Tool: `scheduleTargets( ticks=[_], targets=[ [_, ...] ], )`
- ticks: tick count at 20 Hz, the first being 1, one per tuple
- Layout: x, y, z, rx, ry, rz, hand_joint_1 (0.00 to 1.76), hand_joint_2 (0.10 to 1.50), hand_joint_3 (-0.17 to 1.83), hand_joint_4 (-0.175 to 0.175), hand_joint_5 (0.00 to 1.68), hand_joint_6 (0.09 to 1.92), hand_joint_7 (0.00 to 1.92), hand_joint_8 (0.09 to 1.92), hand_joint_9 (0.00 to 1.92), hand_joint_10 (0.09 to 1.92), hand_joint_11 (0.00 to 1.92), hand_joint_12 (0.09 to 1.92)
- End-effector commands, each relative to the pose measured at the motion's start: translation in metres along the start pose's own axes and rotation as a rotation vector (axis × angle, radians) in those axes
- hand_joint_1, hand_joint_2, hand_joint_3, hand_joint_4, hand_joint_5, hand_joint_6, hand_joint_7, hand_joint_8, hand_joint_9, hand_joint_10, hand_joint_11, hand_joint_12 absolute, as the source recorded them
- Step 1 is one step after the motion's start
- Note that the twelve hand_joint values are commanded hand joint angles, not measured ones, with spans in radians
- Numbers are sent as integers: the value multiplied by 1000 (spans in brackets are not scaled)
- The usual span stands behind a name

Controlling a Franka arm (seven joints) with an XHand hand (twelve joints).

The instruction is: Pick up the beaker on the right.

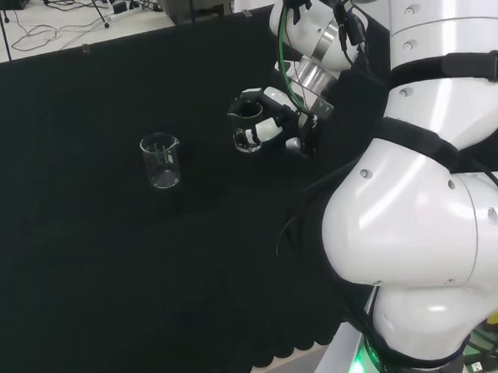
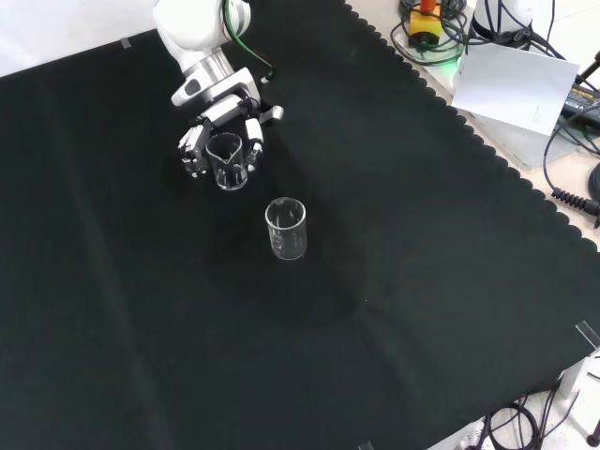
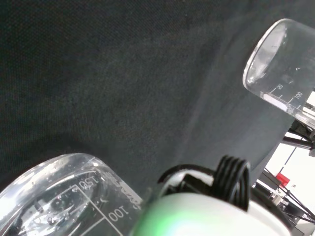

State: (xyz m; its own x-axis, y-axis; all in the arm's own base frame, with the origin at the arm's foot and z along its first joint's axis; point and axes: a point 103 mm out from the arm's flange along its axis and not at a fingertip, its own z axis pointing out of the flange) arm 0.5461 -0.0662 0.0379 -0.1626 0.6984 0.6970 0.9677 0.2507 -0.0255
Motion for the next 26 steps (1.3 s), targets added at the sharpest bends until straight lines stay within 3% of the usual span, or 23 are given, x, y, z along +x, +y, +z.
scheduleTargets(
  ticks=[1, 16, 18, 20, 22, 23, 26],
  targets=[
    [2, 1, 1, -15, 21, -2, 983, 540, 643, -30, 517, 871, 474, 709, 569, 588, 243, 1333],
    [1, 6, 6, 14, 60, 19, 874, 621, 537, -37, 545, 811, 517, 709, 606, 605, 253, 1338],
    [2, 7, 5, 14, 55, 22, 868, 633, 533, -29, 644, 797, 584, 699, 667, 595, 296, 1331],
    [5, 9, 3, 3, 40, 26, 858, 681, 526, -4, 889, 717, 762, 660, 810, 559, 401, 1309],
    [9, 10, 1, -21, 13, 27, 993, 803, 409, 114, 1078, 746, 1007, 587, 1042, 469, 634, 1211],
    [10, 9, -3, -39, 12, 30, 1032, 833, 374, 145, 1123, 747, 1114, 554, 1143, 427, 760, 1139],
    [20, 10, -15, -78, -13, 22, 1077, 838, 364, 173, 1192, 706, 1324, 410, 1350, 269, 996, 985]
  ],
)
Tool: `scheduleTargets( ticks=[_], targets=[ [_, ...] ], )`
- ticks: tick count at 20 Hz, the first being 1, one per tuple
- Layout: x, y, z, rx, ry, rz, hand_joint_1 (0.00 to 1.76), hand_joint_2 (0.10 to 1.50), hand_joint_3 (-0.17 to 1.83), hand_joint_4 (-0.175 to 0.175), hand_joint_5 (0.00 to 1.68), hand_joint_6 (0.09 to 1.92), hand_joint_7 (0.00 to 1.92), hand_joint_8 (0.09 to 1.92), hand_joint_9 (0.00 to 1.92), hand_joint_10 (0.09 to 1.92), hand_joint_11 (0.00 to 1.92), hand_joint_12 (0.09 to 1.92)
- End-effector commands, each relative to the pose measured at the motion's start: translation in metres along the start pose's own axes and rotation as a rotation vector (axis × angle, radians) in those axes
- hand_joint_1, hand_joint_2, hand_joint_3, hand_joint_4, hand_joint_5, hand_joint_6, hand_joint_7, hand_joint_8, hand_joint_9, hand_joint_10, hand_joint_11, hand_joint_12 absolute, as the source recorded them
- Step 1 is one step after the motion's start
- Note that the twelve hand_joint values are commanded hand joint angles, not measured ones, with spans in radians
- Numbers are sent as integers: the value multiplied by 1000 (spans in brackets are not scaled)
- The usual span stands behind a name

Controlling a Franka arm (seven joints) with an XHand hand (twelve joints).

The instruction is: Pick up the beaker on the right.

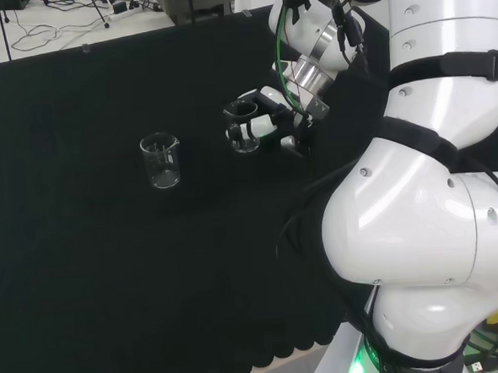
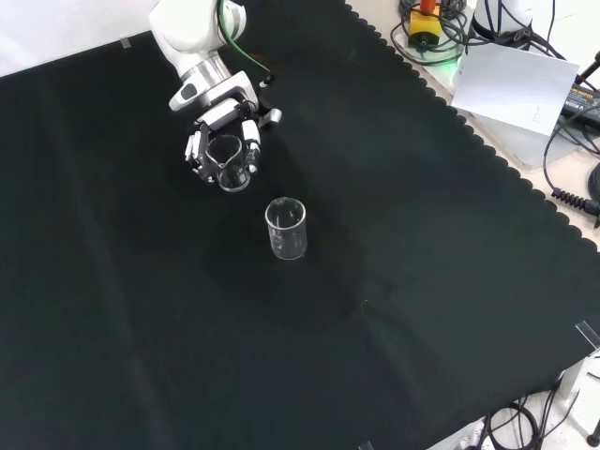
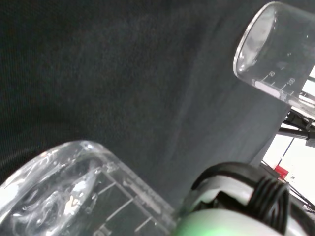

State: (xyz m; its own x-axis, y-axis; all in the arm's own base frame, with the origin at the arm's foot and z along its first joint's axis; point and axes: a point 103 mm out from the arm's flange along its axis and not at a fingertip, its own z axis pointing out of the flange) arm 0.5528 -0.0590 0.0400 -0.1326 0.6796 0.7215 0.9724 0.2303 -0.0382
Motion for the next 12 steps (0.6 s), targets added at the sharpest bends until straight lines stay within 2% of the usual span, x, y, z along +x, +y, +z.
scheduleTargets(
  ticks=[1, 6, 9, 12],
  targets=[
    [19, 2, -21, -80, -66, -9, 1084, 827, 377, 175, 1208, 686, 1372, 365, 1400, 223, 1050, 944],
    [35, 0, -41, -101, -140, -18, 1116, 685, 593, 175, 1294, 614, 1633, 215, 1657, 97, 1300, 777],
    [45, -3, -46, -91, -171, -40, 1130, 586, 771, 175, 1309, 670, 1748, 172, 1768, 87, 1375, 722],
    [56, -5, -50, -64, -193, -66, 1132, 551, 844, 175, 1300, 725, 1790, 159, 1818, 87, 1402, 697]
  ],
)
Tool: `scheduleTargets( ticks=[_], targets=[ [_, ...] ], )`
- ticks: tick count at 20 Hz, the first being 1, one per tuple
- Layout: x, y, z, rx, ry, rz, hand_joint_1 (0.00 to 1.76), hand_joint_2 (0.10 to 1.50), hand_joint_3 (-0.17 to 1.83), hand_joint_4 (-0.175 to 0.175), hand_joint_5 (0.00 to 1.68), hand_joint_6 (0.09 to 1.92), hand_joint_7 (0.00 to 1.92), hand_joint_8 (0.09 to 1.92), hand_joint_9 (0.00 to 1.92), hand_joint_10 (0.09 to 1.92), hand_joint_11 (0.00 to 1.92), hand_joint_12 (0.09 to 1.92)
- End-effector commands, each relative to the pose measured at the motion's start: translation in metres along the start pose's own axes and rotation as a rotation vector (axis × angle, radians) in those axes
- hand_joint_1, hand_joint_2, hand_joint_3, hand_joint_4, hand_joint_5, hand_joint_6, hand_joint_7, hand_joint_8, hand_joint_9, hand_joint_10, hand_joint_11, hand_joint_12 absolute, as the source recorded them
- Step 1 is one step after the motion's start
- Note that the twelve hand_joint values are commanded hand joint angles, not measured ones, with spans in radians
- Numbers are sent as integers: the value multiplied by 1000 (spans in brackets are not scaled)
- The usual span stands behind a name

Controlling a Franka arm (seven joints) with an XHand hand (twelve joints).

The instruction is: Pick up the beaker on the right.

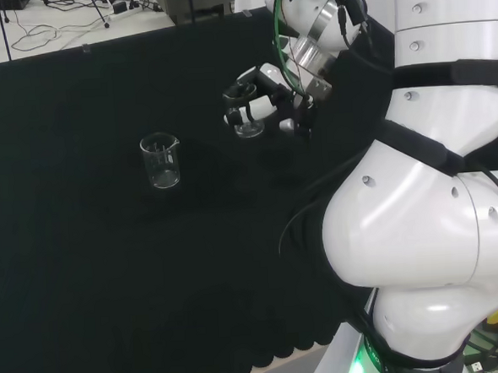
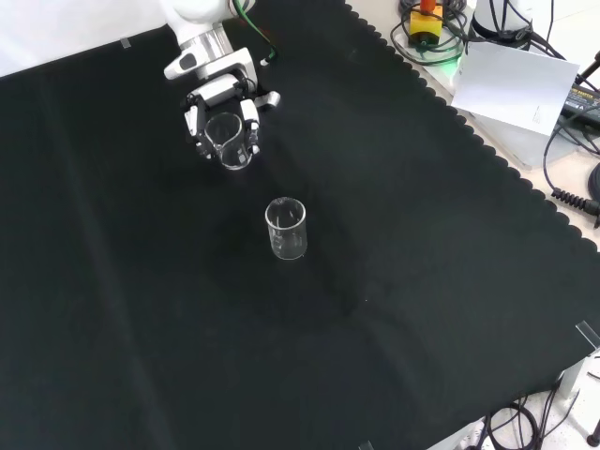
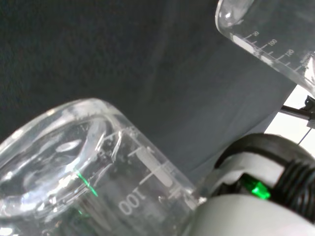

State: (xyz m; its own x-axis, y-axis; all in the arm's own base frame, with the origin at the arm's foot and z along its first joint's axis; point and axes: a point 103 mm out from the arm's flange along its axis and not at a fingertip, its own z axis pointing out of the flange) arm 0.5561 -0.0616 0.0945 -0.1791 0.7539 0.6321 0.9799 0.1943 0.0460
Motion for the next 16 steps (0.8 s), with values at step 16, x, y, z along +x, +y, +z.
scheduleTargets(
  ticks=[16],
  targets=[
    [79, -4, -8, 151, -129, -183, 1132, 540, 870, 175, 1294, 749, 1800, 153, 1826, 87, 1403, 684]
  ],
)
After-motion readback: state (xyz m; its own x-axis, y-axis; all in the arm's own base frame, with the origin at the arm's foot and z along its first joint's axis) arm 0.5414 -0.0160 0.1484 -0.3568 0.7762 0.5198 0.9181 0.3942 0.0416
